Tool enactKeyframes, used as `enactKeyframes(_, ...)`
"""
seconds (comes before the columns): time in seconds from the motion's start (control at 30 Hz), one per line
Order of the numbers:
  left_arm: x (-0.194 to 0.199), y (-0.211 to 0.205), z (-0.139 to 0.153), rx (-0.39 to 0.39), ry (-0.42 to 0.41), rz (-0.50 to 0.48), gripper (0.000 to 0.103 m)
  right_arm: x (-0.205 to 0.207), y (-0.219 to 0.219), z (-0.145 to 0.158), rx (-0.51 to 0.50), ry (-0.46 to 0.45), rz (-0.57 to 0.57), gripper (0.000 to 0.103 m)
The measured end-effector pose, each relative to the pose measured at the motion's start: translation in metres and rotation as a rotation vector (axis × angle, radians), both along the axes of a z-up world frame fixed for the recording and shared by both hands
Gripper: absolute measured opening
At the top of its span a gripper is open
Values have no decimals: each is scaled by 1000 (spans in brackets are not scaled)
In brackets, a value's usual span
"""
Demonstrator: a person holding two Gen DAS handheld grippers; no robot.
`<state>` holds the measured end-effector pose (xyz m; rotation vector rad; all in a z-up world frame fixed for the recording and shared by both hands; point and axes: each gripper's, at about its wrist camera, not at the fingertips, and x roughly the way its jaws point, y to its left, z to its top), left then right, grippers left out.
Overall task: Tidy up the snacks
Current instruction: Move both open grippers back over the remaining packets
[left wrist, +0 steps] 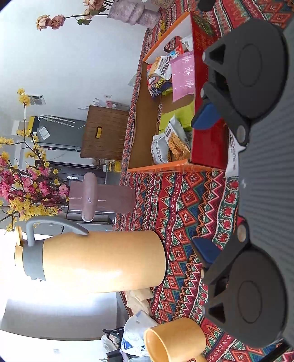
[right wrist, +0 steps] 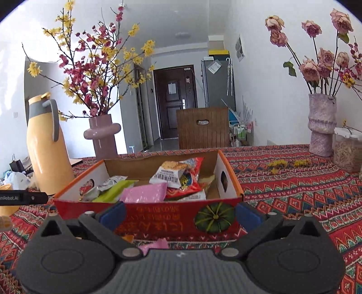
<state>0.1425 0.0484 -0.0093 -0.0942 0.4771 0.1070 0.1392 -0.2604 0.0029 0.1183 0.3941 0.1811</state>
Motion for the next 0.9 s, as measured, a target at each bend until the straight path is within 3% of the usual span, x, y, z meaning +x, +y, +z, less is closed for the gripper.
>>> enactKeyframes(0.07,6,-2,-11,22,58,6,103,-2,0,-6,0,30,-9,103)
enactKeyframes(0.6,4,6,-14,-42,47,-16,103,-9,28,-17,-57,120,19,103)
enactKeyframes(0.9,3,8,-13,-57,44,-22,103,-1,46,-34,-143,240,76,103)
